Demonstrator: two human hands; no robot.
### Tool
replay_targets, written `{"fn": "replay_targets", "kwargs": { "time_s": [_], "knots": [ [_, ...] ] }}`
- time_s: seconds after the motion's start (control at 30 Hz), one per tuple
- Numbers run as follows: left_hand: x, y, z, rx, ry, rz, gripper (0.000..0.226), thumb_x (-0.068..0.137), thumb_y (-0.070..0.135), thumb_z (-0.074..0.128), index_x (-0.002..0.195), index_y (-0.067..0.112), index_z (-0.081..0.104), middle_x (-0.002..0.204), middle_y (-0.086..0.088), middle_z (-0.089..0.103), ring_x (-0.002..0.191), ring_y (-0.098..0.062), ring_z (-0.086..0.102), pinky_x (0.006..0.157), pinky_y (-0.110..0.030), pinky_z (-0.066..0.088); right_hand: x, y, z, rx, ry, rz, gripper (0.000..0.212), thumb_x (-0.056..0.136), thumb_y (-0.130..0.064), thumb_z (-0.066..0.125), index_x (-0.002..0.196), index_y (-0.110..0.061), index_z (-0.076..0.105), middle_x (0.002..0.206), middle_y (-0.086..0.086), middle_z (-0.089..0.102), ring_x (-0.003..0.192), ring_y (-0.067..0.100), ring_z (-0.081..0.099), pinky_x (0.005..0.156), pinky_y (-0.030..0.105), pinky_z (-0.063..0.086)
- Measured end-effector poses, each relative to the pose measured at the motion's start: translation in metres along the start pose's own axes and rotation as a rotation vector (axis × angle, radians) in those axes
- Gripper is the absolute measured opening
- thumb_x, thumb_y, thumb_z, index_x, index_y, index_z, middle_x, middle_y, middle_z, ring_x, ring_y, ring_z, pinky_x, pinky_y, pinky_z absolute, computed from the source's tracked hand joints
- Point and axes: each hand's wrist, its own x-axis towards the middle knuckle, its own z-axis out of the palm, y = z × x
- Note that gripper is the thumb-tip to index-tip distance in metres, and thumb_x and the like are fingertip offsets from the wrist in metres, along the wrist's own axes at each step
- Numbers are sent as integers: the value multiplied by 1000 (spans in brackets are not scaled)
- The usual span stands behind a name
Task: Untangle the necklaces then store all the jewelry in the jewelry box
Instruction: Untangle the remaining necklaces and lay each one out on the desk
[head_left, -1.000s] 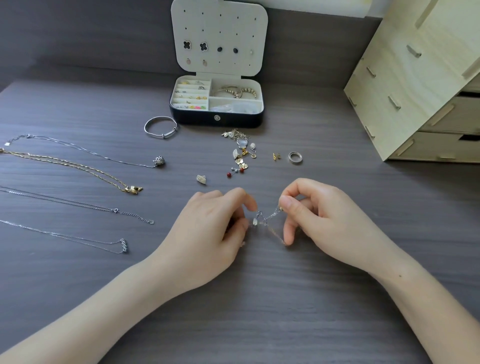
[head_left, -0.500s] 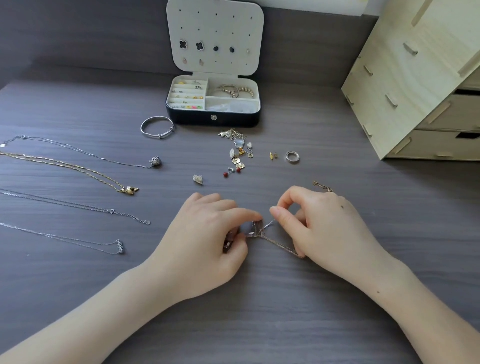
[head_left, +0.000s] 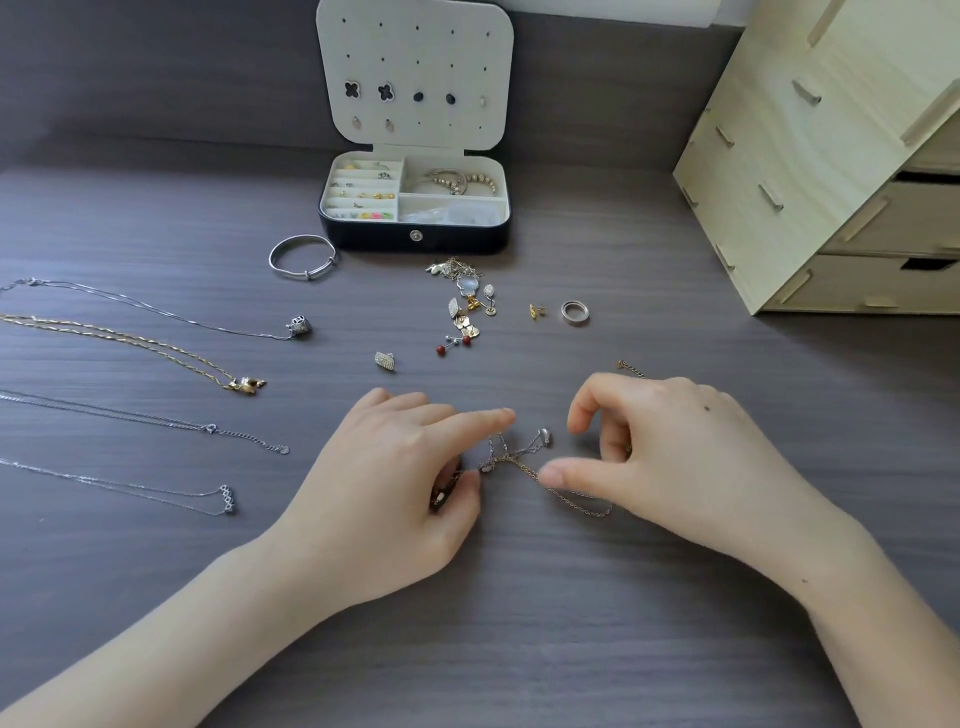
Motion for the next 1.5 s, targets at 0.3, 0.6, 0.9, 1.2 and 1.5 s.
{"fn": "replay_targets", "kwargs": {
  "time_s": [0.3, 0.6, 0.9, 1.2, 1.5],
  "knots": [
    [-3, -1, 1, 31, -24, -3, 35, 77, 29, 45, 98, 28, 73, 56, 11, 48, 54, -16, 47, 52, -29, 36, -7, 5, -7, -104, -154, -271, 16, 87, -45, 57, 75, -36, 51, 88, -15, 50, 89, 3, 37, 77, 17, 31],
    [-3, -1, 0, 30, -3, 6, 36, 76, 32, 46, 100, 24, 72, 59, 18, 38, 55, -15, 48, 54, -29, 39, -4, 7, -1, -40, -176, -345, 16, 85, -43, 59, 73, -35, 52, 83, -17, 52, 86, 4, 43, 78, 15, 31],
    [-4, 1, -4, 10, 28, -29, 36, 72, 35, 47, 99, 22, 66, 57, 18, 34, 53, -6, 38, 56, -22, 32, 0, 3, 7, 113, 15, -335, 18, 71, -48, 66, 76, -39, 51, 73, -19, 52, 75, 3, 45, 67, 15, 34],
    [-5, 5, -8, 110, 140, 115, 16, 72, 20, 61, 76, 28, 73, 77, 3, 54, 66, -20, 41, 63, -28, 20, 10, 0, 26, 104, 167, -341, 12, 78, -36, 59, 84, -28, 65, 77, -11, 55, 74, 13, 48, 66, 32, 44],
    [-9, 4, -11, 164, 103, 161, 19, 71, 19, 58, 76, 28, 74, 75, 1, 56, 63, -23, 45, 62, -29, 22, 20, -1, 33, 77, 214, -295, 15, 79, -36, 55, 82, -22, 62, 73, -15, 51, 73, 11, 44, 66, 30, 40]
  ]
}}
